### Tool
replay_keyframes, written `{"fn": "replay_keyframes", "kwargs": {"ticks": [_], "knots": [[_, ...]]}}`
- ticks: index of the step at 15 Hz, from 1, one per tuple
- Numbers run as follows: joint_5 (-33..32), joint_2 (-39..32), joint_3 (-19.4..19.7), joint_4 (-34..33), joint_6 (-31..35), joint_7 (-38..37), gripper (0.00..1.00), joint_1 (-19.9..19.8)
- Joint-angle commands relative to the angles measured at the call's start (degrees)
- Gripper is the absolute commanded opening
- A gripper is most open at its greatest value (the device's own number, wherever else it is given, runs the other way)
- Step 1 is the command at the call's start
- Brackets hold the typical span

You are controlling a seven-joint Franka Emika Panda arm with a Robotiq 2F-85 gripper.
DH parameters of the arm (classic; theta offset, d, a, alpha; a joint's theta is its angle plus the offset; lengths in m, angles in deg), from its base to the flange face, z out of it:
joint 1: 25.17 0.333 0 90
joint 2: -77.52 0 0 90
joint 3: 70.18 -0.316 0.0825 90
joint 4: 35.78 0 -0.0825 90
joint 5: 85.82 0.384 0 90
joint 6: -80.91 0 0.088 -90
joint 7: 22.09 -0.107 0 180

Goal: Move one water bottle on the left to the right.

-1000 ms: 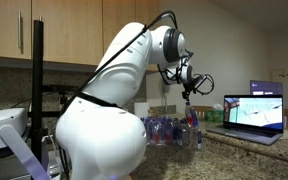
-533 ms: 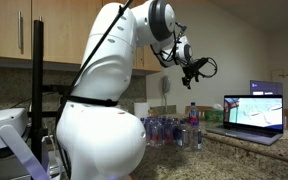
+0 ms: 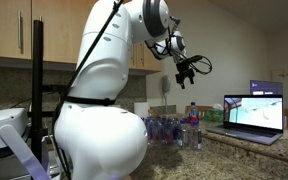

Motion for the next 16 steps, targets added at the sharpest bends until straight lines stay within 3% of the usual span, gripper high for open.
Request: {"fn": "replay_keyframes", "kwargs": {"ticks": [1, 9, 16], "knots": [[0.0, -0.3, 0.5, -0.4, -0.3, 0.0, 1.00, 0.4], [0.0, -0.8, 0.6, -0.6, 1.5, -0.1, 1.00, 0.4], [6.4, -9.9, -1.3, -5.2, 2.3, 4.9, 1.00, 0.4]]}}
